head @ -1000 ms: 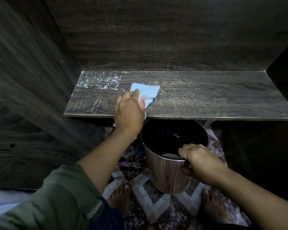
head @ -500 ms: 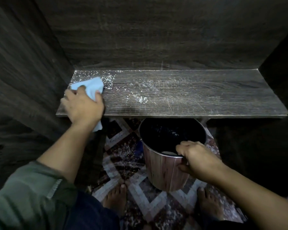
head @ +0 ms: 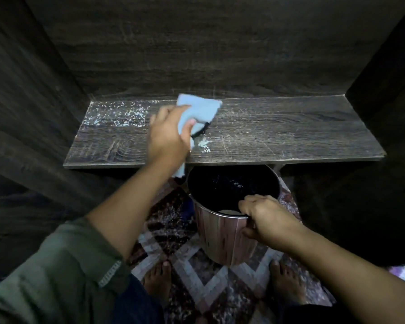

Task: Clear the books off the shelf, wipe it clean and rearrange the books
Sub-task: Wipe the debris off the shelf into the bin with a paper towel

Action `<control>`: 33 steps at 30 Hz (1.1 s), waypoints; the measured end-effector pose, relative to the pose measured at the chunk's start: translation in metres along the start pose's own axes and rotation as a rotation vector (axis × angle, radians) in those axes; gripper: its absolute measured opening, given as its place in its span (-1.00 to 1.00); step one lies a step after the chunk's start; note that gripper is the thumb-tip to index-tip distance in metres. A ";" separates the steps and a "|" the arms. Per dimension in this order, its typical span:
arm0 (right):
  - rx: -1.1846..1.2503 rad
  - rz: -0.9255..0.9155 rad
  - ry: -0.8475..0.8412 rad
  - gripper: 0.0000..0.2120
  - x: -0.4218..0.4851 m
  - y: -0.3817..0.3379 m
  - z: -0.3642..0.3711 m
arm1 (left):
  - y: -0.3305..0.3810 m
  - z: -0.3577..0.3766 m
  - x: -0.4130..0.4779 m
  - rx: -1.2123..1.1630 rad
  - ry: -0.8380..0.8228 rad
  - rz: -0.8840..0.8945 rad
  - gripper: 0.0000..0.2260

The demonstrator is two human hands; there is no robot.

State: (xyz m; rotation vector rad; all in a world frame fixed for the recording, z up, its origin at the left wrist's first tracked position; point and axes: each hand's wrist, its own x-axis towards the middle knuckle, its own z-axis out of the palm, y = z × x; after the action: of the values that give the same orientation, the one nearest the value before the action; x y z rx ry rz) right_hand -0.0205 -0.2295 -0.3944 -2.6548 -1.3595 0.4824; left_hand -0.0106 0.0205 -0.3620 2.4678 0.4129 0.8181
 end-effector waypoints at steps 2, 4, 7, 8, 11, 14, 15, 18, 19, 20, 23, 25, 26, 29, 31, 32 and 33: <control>-0.010 0.012 0.000 -0.68 -0.001 0.002 -0.002 | -0.014 -0.006 0.018 0.094 -0.044 0.055 -0.68; -0.029 0.019 0.003 -0.66 -0.003 0.002 -0.003 | -0.027 -0.003 0.024 0.248 -0.198 0.035 -0.62; -0.040 0.015 0.008 -0.65 -0.006 0.003 -0.005 | -0.031 0.014 0.013 0.441 -0.340 0.019 -0.56; -0.041 0.010 0.016 -0.66 -0.006 0.004 -0.005 | -0.027 0.017 0.010 0.430 -0.341 0.035 -0.58; -0.031 0.004 0.029 -0.71 -0.008 0.005 -0.005 | -0.016 0.020 0.005 0.326 -0.375 0.094 -0.63; -0.007 0.003 0.053 -0.74 -0.008 0.007 -0.004 | -0.005 0.020 -0.006 0.279 -0.434 0.180 -0.62; -0.004 0.000 0.054 -0.74 -0.009 0.007 -0.004 | 0.000 0.020 -0.013 0.259 -0.439 0.212 -0.62; -0.011 -0.012 0.049 -0.72 -0.012 0.006 -0.004 | 0.013 0.013 -0.033 0.186 -0.441 0.299 -0.56; -0.009 -0.017 0.051 -0.71 -0.012 0.006 -0.004 | 0.016 0.010 -0.038 0.150 -0.458 0.320 -0.56; -0.003 -0.021 0.052 -0.71 -0.013 0.005 -0.004 | 0.019 0.007 -0.043 0.110 -0.495 0.331 -0.58; -0.005 -0.022 0.038 -0.71 -0.015 0.005 -0.004 | 0.028 -0.007 -0.051 -0.024 -0.603 0.285 -0.69; 0.000 -0.023 0.035 -0.69 -0.017 0.006 -0.006 | 0.031 -0.016 -0.052 -0.072 -0.587 0.254 -0.68; 0.003 -0.026 0.038 -0.69 -0.017 0.005 -0.007 | 0.031 -0.019 -0.052 -0.084 -0.531 0.239 -0.66; -0.012 -0.026 0.036 -0.67 -0.017 0.005 -0.009 | 0.026 -0.020 -0.045 -0.047 -0.299 0.172 -0.64; -0.027 -0.018 0.033 -0.66 -0.017 0.006 -0.009 | 0.022 -0.015 -0.039 0.049 -0.220 0.108 -0.67; -0.035 -0.014 0.032 -0.66 -0.016 0.006 -0.009 | 0.020 -0.011 -0.037 0.106 -0.236 0.074 -0.67; -0.042 -0.011 0.031 -0.66 -0.016 0.006 -0.009 | 0.017 -0.006 -0.037 0.163 -0.290 0.040 -0.65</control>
State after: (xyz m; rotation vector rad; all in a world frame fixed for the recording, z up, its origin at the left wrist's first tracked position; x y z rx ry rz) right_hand -0.0212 -0.2458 -0.3837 -2.6745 -1.3900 0.4139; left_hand -0.0403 -0.0070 -0.3659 2.7005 0.3364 0.4443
